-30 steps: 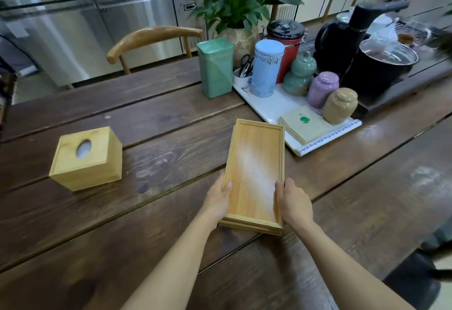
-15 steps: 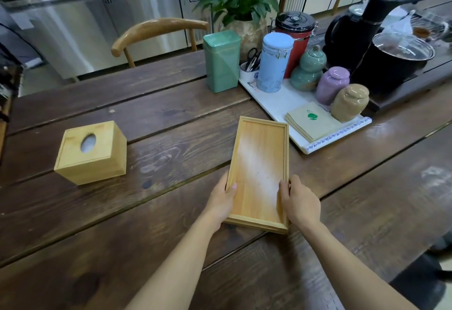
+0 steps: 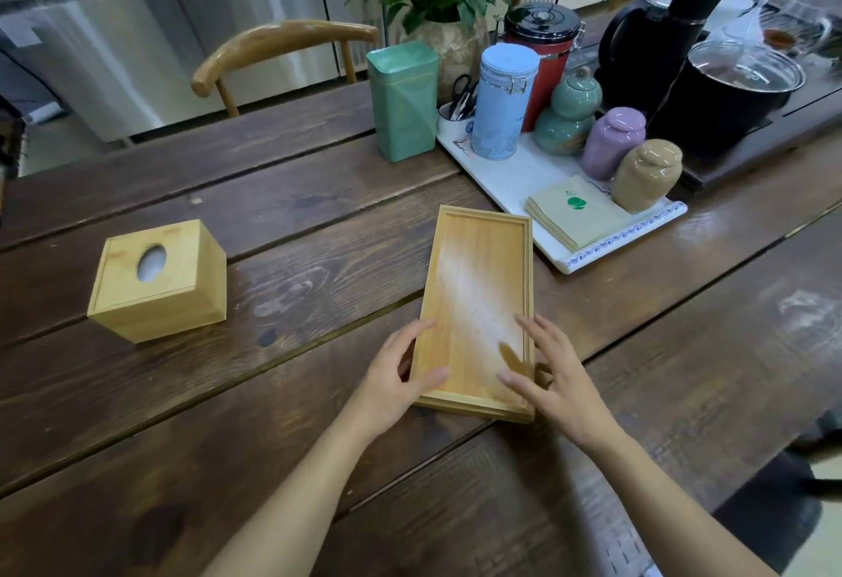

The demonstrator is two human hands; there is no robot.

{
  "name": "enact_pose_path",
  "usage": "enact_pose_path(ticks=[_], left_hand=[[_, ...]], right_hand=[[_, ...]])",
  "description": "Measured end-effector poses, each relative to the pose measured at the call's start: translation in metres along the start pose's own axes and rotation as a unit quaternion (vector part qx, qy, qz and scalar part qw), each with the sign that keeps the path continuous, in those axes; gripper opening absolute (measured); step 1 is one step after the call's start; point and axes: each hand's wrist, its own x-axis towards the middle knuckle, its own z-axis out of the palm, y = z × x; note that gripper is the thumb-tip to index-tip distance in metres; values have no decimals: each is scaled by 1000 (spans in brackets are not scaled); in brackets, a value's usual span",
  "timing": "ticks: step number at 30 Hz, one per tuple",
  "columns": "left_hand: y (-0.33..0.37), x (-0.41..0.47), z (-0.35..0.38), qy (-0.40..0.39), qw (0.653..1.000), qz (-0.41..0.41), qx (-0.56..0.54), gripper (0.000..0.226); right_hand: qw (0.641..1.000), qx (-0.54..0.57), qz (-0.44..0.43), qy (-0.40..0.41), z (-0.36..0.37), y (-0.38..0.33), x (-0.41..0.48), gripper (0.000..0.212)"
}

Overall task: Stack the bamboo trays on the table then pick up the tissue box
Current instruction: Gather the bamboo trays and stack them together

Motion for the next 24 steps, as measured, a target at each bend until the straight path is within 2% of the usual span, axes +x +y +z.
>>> enact_pose_path(ticks=[2, 4, 7, 11, 15, 22, 24], left_hand=[[-14, -9, -5, -41, 996, 14, 84, 57], [-24, -15, -6, -48, 990, 24, 129, 52], [-29, -19, -4, -12, 987, 44, 152, 32], [-28, -20, 1, 21, 989, 49, 136, 36], [-27, -21, 5, 36, 987, 57, 149, 25], [-26, -21, 6, 49, 987, 62, 138, 38], [-26, -22, 6, 44, 988, 64, 135, 34]], right_hand=[[997, -36, -33, -56, -1, 8, -10, 64], [991, -81, -70, -83, 0, 18, -17, 56], [982, -136, -109, -75, 1, 28, -23, 37], [978, -161, -120, -60, 4, 28, -26, 22], [975, -167, -143, -34, 7, 31, -28, 23], [972, -181, -146, -23, 10, 28, -30, 22], [981, -149, -118, -23, 9, 26, -32, 31]])
